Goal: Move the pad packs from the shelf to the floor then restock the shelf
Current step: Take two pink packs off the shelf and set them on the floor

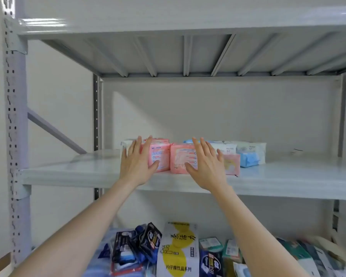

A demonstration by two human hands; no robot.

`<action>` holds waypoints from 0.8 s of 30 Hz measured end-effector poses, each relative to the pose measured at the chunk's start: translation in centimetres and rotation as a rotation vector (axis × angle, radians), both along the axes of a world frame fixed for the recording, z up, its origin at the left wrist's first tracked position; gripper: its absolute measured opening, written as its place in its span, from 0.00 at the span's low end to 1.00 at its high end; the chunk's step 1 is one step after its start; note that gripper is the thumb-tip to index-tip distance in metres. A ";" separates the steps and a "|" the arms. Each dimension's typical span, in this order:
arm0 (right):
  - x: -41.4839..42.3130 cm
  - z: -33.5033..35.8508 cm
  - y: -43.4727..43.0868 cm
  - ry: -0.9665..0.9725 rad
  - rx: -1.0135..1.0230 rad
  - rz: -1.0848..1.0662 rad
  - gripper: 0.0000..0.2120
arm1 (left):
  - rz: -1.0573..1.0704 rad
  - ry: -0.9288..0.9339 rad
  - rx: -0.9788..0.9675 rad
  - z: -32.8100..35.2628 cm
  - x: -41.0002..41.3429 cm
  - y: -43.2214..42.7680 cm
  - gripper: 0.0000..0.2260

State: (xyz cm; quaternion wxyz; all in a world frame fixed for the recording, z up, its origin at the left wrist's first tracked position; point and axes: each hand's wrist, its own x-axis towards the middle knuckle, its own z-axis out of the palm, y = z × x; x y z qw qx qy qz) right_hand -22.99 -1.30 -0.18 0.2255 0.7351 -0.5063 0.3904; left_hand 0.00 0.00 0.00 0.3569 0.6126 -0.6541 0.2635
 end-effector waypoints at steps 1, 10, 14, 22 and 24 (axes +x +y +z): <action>-0.1 0.3 -0.8 0.015 0.012 0.006 0.38 | -0.019 0.026 -0.001 0.0 0.0 -0.5 0.36; -1.2 4.7 -5.4 0.006 0.351 0.215 0.38 | -0.267 0.368 0.029 0.6 1.4 -3.6 0.32; -1.0 6.0 -6.3 -0.028 0.467 0.271 0.38 | -0.295 0.430 0.065 1.1 1.6 -4.1 0.31; -0.5 7.0 -6.5 -0.031 0.537 0.170 0.45 | -0.328 0.558 0.145 1.7 1.4 -3.9 0.29; -0.2 7.3 -6.2 0.012 0.521 0.130 0.38 | -0.334 0.575 0.145 1.5 1.3 -3.9 0.30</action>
